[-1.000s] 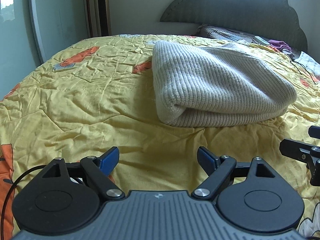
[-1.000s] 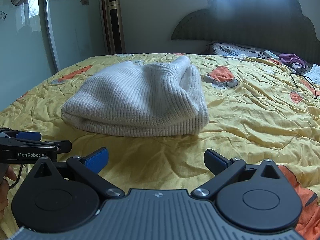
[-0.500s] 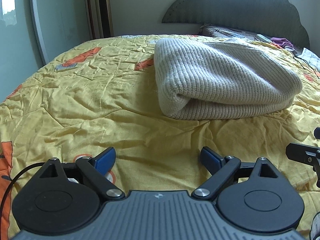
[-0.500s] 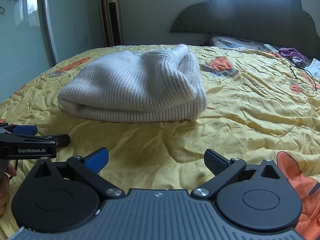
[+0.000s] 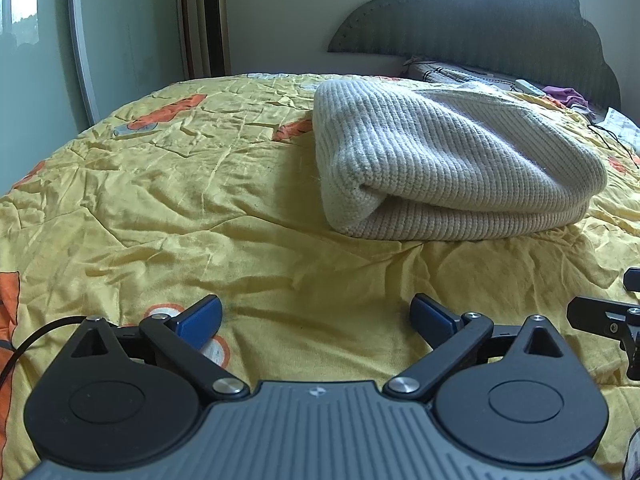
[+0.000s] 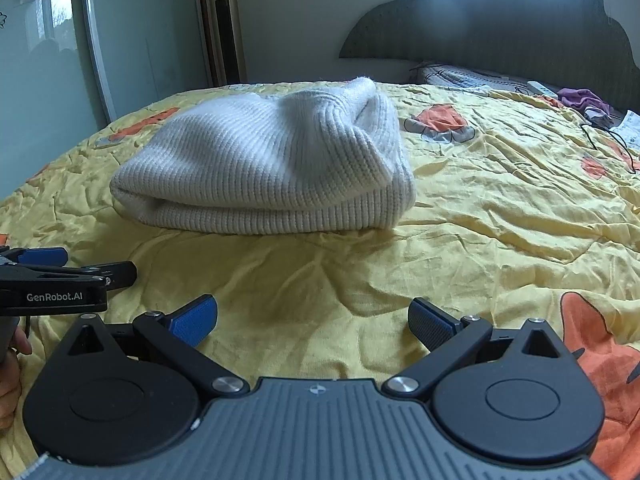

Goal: Fold small clothes

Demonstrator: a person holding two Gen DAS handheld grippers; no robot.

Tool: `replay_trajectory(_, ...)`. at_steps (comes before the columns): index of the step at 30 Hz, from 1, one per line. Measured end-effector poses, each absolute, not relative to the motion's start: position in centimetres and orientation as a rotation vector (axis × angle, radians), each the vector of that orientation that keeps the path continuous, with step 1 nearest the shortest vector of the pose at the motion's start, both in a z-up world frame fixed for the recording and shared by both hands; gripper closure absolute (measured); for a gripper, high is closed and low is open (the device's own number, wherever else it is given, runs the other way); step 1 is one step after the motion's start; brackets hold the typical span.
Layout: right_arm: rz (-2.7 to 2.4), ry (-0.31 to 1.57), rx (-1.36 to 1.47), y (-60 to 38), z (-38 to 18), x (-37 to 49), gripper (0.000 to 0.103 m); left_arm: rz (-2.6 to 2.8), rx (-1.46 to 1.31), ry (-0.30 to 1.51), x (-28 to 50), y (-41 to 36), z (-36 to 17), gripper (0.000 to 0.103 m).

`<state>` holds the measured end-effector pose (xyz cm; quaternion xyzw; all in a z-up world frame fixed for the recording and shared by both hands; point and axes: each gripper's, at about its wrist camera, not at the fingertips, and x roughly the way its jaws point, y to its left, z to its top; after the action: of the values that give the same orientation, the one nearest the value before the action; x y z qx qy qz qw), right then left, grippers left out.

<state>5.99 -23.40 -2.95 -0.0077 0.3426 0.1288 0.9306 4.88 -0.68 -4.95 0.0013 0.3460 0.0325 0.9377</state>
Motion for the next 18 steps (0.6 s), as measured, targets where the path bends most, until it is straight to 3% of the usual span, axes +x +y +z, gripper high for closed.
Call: replay_trajectory(18,0.259,0.705,0.000,-23.57,-3.49,6.59,0.000,0.067,0.015,0.708,4.99,-0.84,-5.12,0.000)
